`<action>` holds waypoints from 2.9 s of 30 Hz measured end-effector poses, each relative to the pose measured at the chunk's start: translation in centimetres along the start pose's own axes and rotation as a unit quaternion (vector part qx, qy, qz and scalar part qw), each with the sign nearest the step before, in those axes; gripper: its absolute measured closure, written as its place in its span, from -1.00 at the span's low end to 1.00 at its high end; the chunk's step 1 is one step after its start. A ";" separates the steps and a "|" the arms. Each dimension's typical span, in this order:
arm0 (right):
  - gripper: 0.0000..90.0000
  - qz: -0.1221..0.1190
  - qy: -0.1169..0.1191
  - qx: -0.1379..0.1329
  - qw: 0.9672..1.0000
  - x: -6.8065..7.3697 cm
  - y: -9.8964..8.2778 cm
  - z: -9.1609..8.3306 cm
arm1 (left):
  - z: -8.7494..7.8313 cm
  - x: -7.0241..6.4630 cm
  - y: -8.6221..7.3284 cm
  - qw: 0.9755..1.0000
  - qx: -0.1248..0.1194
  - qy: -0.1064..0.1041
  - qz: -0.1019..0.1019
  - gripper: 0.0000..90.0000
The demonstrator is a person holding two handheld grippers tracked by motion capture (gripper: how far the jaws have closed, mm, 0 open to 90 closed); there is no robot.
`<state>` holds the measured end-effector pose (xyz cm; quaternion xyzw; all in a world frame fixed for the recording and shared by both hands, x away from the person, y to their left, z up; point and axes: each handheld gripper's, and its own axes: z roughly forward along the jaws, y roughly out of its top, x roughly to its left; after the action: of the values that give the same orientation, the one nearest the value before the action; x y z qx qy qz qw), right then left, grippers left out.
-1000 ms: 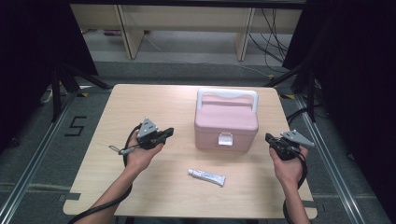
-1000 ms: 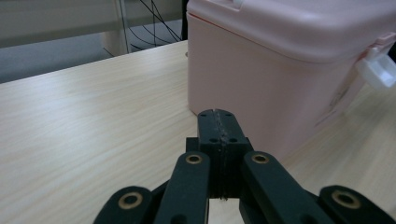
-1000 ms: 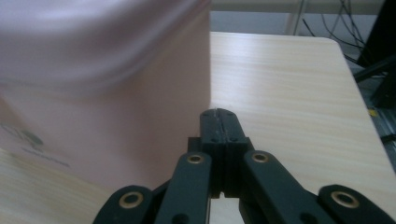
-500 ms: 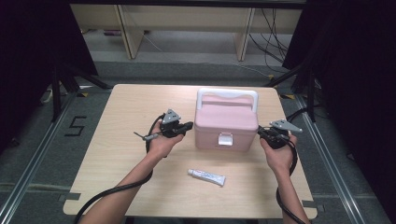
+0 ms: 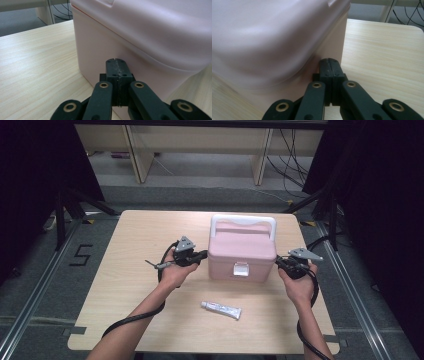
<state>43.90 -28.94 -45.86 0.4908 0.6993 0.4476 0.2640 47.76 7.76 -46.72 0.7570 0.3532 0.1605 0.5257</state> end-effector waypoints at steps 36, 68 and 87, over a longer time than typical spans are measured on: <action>1.00 -0.047 0.089 0.019 0.995 10.2 1.8 5.0 | -9.9 6.7 -3.3 0.997 -0.003 0.072 -0.014 1.00; 1.00 -0.073 0.109 0.026 0.991 13.0 1.8 5.2 | -12.7 7.5 -4.5 0.996 -0.003 0.089 -0.013 1.00; 0.99 -0.063 0.104 0.034 0.992 12.5 1.8 4.7 | -13.4 7.4 -4.5 0.995 -0.004 0.099 -0.004 0.79</action>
<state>43.77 -15.42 -45.60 0.4053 0.7672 0.4548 0.2006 43.03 23.01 -46.49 0.7337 0.4057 0.2343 0.4921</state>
